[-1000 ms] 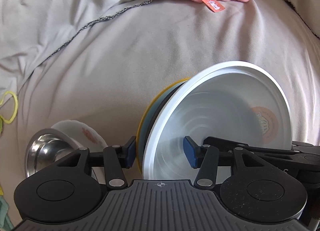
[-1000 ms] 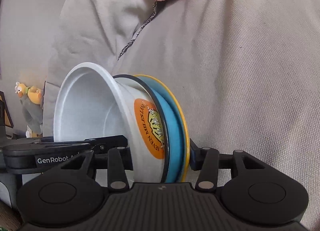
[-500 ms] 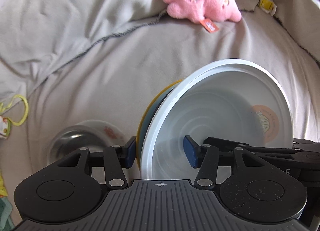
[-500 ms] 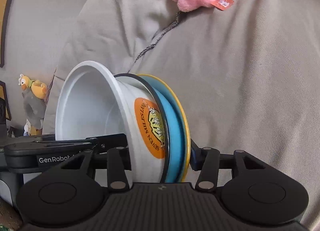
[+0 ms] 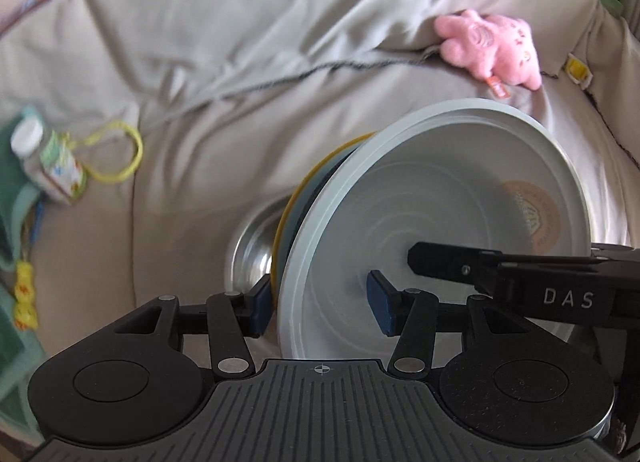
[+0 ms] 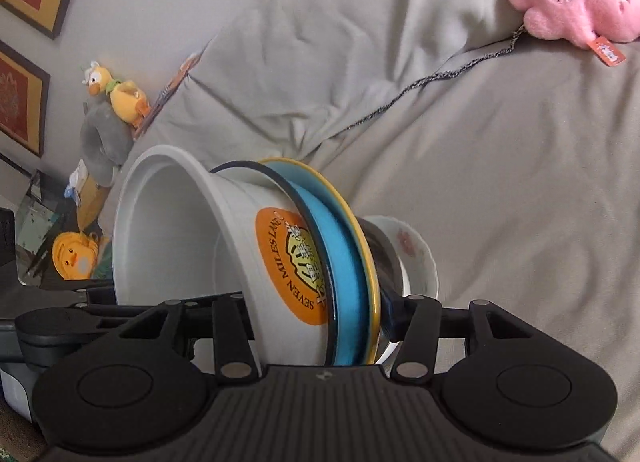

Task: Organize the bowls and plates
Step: 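Carry the tilted stack with both grippers over the steel bowl on the floral plate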

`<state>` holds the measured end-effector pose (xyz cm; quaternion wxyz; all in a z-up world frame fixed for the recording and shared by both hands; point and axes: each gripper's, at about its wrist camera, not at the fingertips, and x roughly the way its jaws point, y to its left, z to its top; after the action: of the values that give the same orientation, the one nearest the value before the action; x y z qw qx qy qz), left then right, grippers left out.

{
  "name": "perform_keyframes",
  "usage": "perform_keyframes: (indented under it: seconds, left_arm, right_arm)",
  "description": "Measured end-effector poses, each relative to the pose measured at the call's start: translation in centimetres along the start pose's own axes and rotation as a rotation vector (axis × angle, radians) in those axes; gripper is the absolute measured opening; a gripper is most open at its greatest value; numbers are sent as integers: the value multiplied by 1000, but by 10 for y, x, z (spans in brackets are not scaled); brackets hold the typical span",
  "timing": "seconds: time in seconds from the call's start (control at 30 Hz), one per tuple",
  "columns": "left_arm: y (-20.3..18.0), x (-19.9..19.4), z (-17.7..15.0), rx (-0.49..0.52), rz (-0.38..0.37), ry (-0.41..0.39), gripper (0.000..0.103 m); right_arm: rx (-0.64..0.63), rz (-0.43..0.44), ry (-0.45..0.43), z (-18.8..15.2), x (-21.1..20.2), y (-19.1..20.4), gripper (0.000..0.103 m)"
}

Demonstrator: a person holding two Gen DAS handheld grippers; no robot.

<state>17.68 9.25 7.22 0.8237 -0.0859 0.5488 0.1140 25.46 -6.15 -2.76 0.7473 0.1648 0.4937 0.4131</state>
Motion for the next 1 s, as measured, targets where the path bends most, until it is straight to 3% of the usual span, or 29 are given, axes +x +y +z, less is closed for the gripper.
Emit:
perform_keyframes:
  seconds: [0.27,0.63,1.0]
  left_arm:
    - [46,51,-21,-61,-41,69,49]
    - [52,63,-18,-67,-43,78,47]
    - [53,77,-31,-62,-32,-87,44]
  right_arm:
    - [-49,-135,132,-17,63,19,50]
    - [-62,-174,149,-24,81,19,50]
    - [-36,-286,135,-21,97,19,49]
